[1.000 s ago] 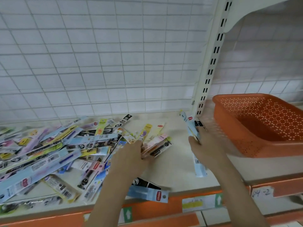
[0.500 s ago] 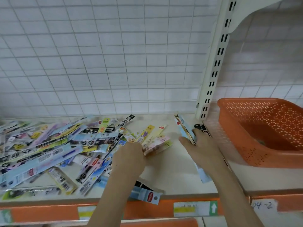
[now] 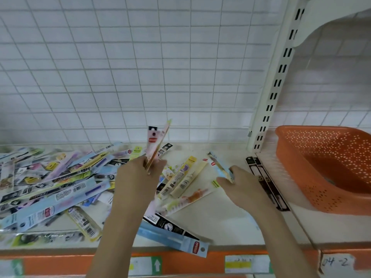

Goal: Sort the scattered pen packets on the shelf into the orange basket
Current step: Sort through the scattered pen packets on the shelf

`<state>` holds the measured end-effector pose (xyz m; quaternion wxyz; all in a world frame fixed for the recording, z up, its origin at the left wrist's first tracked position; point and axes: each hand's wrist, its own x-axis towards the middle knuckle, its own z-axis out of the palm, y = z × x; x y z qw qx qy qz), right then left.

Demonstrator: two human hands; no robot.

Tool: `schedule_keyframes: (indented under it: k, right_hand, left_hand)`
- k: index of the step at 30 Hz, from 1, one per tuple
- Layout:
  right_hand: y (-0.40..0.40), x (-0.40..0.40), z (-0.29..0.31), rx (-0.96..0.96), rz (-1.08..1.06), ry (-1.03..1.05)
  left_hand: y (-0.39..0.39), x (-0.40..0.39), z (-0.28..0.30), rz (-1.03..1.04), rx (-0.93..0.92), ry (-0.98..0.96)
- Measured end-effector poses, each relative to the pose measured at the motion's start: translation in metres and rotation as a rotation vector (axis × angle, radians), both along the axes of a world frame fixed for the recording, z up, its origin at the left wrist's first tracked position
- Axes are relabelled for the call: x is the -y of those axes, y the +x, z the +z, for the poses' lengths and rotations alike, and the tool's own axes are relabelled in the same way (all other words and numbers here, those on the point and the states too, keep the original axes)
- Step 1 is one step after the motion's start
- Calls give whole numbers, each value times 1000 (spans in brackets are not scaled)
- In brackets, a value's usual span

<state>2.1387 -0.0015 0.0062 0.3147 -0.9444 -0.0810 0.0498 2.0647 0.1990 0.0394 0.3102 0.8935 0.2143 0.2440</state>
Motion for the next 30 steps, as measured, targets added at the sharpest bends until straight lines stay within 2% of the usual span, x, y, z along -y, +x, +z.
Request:
schedule_keyframes:
  k: [3,7,10,18,26,30]
  right_hand:
    - [-3,-24,-4,-46,24,-28]
    - [-9,-55,-12,-90,21,-190]
    - [-12,-70,-18,-81,-8,-229]
    - [2,-70,-16,-260,-80,10]
    - [6,-47,-1,-158,-209,107]
    - [12,-45,1,-128,-215,6]
  left_hand:
    - [-6,-13,0,28,26,-65]
    - [-14,-40,-1,62,22,-13]
    - [-18,-56,2,67,53,0]
    - [-15,-75,4,33,63,-29]
    - [-1,-75,0,-84,-25,-29]
    - [3,-69,0,-175,-79,-68]
